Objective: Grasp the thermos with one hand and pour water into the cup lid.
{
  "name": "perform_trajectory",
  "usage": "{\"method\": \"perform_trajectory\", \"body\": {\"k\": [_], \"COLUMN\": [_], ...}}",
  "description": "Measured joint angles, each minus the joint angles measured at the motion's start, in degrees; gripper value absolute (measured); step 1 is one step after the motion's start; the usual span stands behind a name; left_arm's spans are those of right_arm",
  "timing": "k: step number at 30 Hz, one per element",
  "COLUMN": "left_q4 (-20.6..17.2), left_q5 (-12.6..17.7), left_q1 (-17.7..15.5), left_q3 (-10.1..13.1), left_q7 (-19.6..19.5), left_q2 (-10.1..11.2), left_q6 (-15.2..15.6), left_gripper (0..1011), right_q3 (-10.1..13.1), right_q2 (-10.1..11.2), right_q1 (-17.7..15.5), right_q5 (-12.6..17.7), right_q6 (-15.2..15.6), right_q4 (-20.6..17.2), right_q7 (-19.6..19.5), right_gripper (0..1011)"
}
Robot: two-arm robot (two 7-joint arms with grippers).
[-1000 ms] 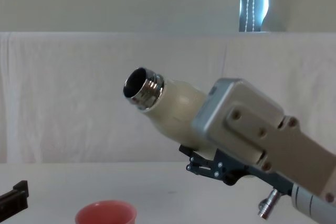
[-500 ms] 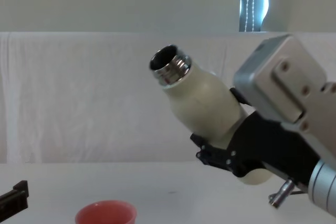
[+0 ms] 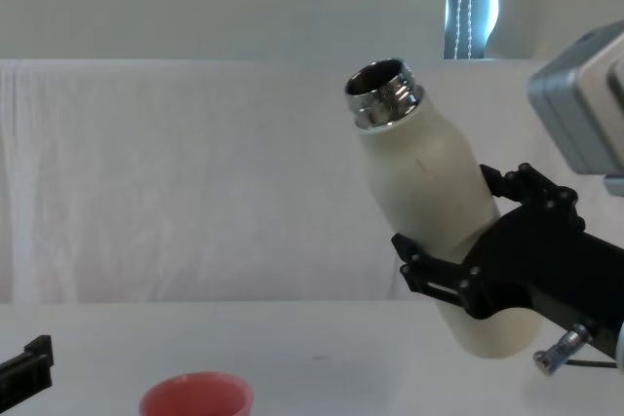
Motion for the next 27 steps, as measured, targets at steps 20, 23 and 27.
{"method": "perform_trajectory", "body": {"k": [20,23,27], "left_q4": [0.0,0.0,0.0], "left_q5": [0.0,0.0,0.0], "left_q1": [0.0,0.0,0.0], "left_q3": [0.0,0.0,0.0], "left_q7": [0.0,0.0,0.0], "left_q2": [0.0,0.0,0.0], "left_q6": [0.0,0.0,0.0], "left_gripper": [1001,1001,1001], "right_q3": [4.7,5.2,5.8], "right_q2": [-1.4,-1.7,-2.1], "right_q1": [-4.0,-4.5,-5.0], "right_q5": [10.7,12.3,14.1], "right_q6": [1.4,2.0,2.6], "right_q4": [-2.8,-3.0,-3.1], "right_q7": [4.2,4.7,5.1], "right_gripper": [951,951,951]}}
